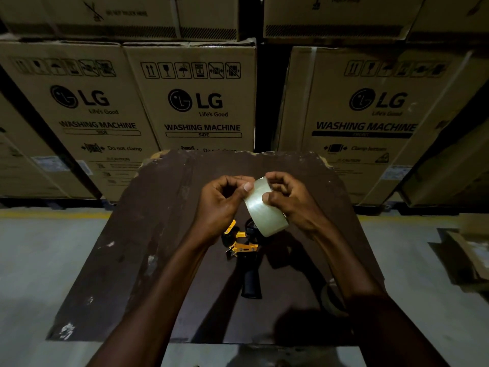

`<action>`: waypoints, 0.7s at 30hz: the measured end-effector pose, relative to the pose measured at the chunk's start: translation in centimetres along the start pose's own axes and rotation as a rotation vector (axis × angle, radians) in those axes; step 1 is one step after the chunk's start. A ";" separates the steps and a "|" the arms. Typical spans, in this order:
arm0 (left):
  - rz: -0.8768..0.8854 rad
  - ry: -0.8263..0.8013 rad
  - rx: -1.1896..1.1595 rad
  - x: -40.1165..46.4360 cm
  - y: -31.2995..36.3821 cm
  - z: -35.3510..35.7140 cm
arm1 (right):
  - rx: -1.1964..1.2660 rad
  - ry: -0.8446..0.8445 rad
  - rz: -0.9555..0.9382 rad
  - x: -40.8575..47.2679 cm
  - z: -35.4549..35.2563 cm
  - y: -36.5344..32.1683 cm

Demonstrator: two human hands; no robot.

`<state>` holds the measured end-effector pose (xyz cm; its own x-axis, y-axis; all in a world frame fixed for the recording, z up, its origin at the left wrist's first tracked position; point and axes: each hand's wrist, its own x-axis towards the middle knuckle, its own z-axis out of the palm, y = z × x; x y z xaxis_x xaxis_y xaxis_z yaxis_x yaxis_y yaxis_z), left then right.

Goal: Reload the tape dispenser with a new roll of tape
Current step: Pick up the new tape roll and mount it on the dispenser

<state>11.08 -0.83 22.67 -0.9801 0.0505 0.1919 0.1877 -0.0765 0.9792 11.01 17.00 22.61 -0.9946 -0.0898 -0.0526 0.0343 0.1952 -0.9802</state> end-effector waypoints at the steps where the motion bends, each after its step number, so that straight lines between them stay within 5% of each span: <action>1: 0.003 0.016 0.003 -0.1 0.0 0.0 | -0.021 -0.010 -0.008 0.0 -0.2 0.0; 11: 0.001 0.189 0.006 -0.2 -0.1 -0.1 | -0.159 -0.080 0.019 -0.4 0.0 -0.4; 21: -0.034 0.172 -0.077 -1.0 -0.4 -0.4 | -0.228 -0.073 -0.020 -0.5 -1.2 0.0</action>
<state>11.94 -1.20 22.10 -0.9835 -0.1166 0.1385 0.1557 -0.1537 0.9758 11.42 18.23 22.83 -0.9847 -0.1649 -0.0557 -0.0167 0.4076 -0.9130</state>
